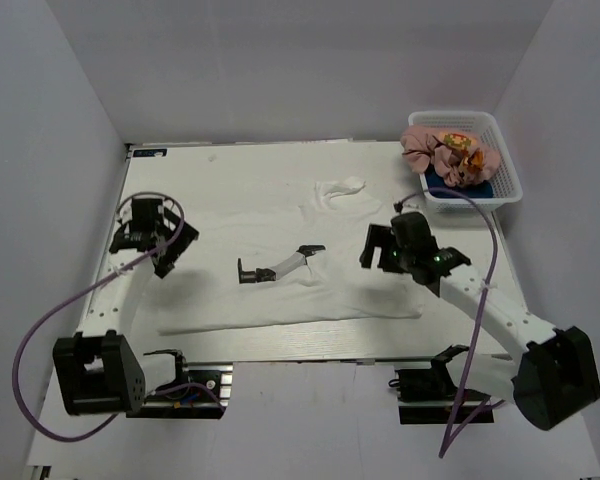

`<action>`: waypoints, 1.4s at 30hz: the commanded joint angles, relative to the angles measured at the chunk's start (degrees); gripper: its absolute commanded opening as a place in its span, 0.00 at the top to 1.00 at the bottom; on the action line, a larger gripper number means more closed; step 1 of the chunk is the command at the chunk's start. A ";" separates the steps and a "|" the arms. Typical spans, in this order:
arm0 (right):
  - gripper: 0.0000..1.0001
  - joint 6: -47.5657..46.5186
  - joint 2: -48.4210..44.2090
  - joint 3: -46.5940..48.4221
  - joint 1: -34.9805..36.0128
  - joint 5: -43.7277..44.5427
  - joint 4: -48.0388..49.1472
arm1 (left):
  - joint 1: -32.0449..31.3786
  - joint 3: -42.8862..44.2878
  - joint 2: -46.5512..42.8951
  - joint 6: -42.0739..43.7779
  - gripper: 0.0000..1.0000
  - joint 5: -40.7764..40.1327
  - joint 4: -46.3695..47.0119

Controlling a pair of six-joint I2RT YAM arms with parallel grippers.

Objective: Fold and stack the t-shirts

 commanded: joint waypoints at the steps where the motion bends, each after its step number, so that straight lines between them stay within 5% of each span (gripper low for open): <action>1: 0.10 -2.24 8.18 10.15 -0.43 6.35 4.33 | 0.64 9.90 6.81 1.49 0.00 -1.85 0.36; 11: 0.10 -0.47 39.66 48.45 -5.70 8.67 0.74 | 5.29 41.00 40.11 6.33 0.00 -8.09 -6.32; 19: 0.10 -11.01 59.02 68.33 -9.13 6.90 -3.72 | 5.30 53.68 54.90 8.43 0.00 -8.72 -6.16; 22: 0.10 -13.48 65.17 75.64 -10.01 7.87 -6.56 | 5.30 55.18 57.54 9.23 0.09 -8.10 -5.45; 29: 0.10 -14.18 67.46 75.56 -13.00 2.09 -3.40 | 5.30 51.94 59.31 10.98 0.32 -7.49 -0.97; 32: 0.10 -14.19 68.78 75.99 -13.61 -0.47 -1.56 | 5.30 51.94 60.37 11.52 0.48 -7.49 -0.44; 33: 0.10 -14.53 69.40 76.35 -13.88 -1.08 -1.11 | 5.30 51.94 60.37 12.21 0.61 -6.62 0.08; 37: 0.10 -12.52 74.92 80.83 -14.32 -4.50 -0.41 | 5.30 50.71 60.90 14.40 0.88 -4.33 2.02; 42: 0.16 -8.65 78.10 83.21 -14.76 -10.57 2.75 | 5.30 48.60 60.29 16.17 1.00 -3.18 3.17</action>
